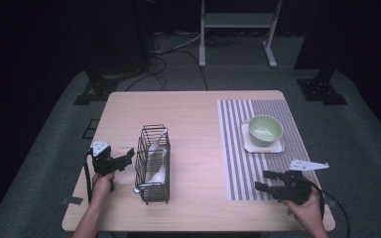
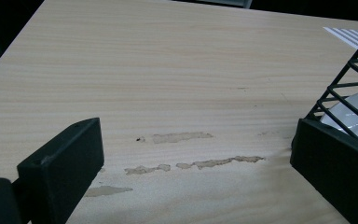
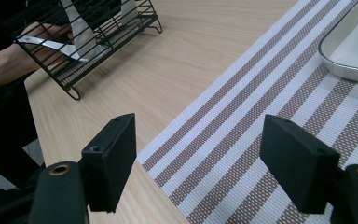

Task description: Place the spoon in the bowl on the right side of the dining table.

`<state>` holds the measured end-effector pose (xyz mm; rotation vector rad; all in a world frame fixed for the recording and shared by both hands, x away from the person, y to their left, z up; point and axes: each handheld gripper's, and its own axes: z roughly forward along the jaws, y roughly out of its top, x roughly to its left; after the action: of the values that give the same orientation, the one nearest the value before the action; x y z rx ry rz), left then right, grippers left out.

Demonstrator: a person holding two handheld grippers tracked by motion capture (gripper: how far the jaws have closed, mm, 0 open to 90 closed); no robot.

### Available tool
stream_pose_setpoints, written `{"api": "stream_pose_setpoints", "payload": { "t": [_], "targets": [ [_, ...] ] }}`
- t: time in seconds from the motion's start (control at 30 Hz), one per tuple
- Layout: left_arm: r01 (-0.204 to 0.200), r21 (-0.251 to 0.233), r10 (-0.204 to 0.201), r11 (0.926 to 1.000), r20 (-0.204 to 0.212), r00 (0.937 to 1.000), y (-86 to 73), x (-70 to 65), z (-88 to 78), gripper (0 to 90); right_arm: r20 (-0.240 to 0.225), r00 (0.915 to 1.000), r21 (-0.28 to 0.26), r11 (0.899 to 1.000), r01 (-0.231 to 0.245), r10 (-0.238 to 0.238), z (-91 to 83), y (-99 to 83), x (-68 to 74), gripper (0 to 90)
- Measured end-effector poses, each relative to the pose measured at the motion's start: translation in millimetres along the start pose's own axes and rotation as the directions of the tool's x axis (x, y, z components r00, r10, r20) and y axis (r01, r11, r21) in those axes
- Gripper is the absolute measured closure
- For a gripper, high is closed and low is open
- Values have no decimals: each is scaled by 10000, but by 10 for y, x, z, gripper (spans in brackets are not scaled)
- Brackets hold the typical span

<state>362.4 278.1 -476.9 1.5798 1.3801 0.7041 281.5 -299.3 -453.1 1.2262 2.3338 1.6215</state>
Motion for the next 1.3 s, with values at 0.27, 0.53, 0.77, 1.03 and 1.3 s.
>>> {"api": "stream_pose_setpoints", "payload": {
  "t": [0.27, 0.53, 0.77, 1.03, 1.3],
  "targets": [
    [-133, -14, 133, 9999, 87, 9999, -1, -14, 0, 16, -343, 9994, -183, 9998, 15, -21, 1, 87, 42, 262],
    [-296, -63, 297, 9995, 145, 9995, 0, -38, 9, 16, -430, 9989, 57, 9998, 201, -198, 33, 192, 135, 262],
    [-22, -102, 23, 9999, 80, 10000, -3, -21, -1, 16, -776, 9954, 81, 9984, 560, -552, 108, 371, 263, 262],
    [51, -93, -51, 9999, 20, 10000, -2, -13, 2, 16, -1341, 9885, 483, 9958, 772, -701, 264, 562, 419, 262],
    [106, -64, -107, 9999, -37, 9999, -1, -8, 3, 16, -1687, 9830, 727, 9937, 857, -724, 388, 700, 491, 262]
  ]
}}
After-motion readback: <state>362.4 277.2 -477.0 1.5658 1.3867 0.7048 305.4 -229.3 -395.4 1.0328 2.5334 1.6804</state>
